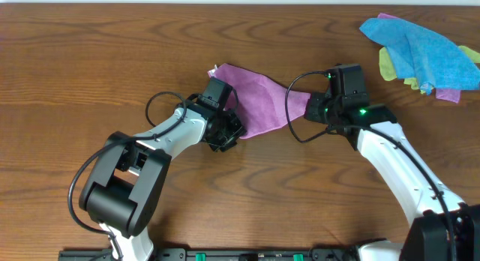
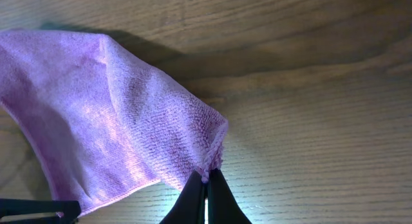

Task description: Fold the cloth

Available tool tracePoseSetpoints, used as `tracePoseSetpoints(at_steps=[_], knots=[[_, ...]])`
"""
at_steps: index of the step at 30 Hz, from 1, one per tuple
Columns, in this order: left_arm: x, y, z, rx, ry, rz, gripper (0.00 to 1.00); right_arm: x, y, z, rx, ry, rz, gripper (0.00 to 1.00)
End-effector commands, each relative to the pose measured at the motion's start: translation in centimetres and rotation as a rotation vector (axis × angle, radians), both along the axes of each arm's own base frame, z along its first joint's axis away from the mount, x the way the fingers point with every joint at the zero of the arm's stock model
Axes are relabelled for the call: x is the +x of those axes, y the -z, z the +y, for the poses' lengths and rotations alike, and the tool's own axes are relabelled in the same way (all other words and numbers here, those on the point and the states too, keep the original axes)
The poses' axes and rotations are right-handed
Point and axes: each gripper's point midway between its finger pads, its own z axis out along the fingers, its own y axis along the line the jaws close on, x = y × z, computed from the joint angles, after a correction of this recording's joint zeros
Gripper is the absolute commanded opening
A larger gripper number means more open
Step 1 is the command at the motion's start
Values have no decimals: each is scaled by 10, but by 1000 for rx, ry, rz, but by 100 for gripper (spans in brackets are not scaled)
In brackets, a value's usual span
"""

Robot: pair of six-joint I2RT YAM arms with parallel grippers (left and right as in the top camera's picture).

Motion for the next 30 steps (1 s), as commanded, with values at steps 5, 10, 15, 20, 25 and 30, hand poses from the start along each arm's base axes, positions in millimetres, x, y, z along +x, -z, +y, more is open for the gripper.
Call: tracePoseSetpoints(at_steps=[5,10,15,20,25,30], knots=[[-2,10,11,61,0,-9,6,-1,2,4,11,0,9,1],[0,10,13,63,32,-29,6,-2,2,4,11,-1,12,1],[-2,2,36,66,95,-33,6,-10,1,3,6,-1,34,1],[2,-24,75,82,95,-69,6,-22,-10,7,35,-22,45,1],[1,-55,97,84,79,-118,6,-43,-18,18,71,-46,84,1],[-9,-79,92,40,95,-143,6,-72,-22,43,91,-101,140,1]])
